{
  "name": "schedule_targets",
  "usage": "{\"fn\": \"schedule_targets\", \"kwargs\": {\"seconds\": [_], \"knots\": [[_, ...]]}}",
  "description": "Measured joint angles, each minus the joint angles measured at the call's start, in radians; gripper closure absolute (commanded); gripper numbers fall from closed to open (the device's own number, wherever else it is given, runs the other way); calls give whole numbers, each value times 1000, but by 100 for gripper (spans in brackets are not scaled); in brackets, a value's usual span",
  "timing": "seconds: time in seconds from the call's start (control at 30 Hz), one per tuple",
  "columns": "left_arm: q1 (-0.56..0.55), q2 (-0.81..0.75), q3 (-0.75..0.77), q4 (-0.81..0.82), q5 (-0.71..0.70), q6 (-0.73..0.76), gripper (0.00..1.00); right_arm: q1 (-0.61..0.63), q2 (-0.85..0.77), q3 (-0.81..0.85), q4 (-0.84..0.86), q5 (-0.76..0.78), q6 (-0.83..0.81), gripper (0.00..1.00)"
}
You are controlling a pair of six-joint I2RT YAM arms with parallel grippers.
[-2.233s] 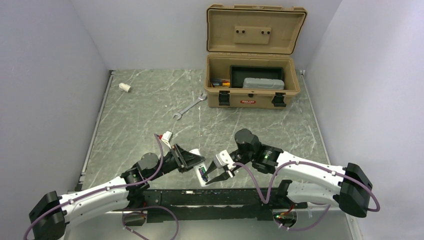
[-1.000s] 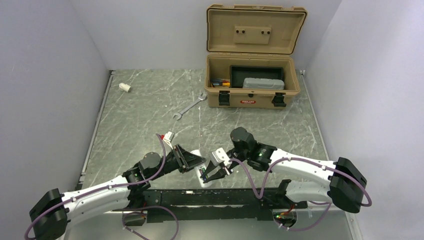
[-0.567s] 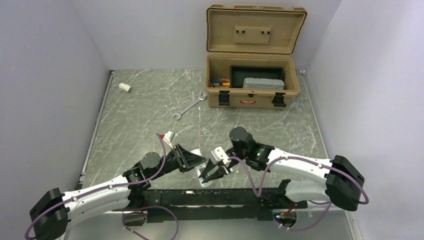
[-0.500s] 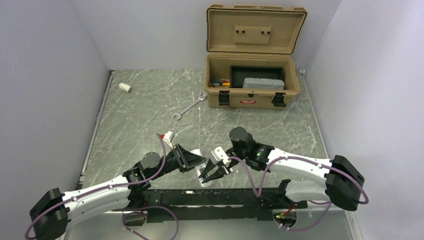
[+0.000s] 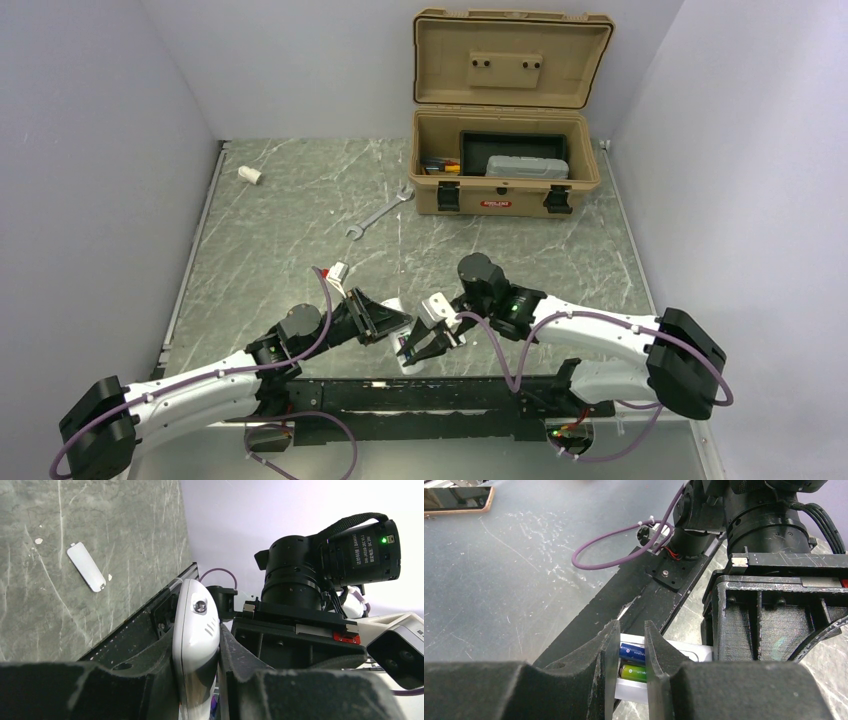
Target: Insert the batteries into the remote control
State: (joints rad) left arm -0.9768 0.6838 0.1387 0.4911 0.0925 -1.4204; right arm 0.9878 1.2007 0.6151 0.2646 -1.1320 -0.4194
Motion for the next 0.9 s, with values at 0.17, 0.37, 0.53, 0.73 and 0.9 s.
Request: {"fn": "schedule_targets", "kwargs": {"seconds": [0.17,0.37,0.53,0.73,0.9], "knots": [[0,-2,0,-4,-1,7,100,-6,14,0,7,-15,-9,74],[1,-2,0,-3,-3,11,100,-14,36,11,2,-32,-36,74],[4,0,0,-3,-6,12,100,-19,45,16,-2,-38,-45,75],[4,2,0,-2,-11,12,100,-25,50,18,-2,-45,-50,75],[5,2,0,-3,-15,12,100,-32,57,18,2,-55,-51,75]]}}
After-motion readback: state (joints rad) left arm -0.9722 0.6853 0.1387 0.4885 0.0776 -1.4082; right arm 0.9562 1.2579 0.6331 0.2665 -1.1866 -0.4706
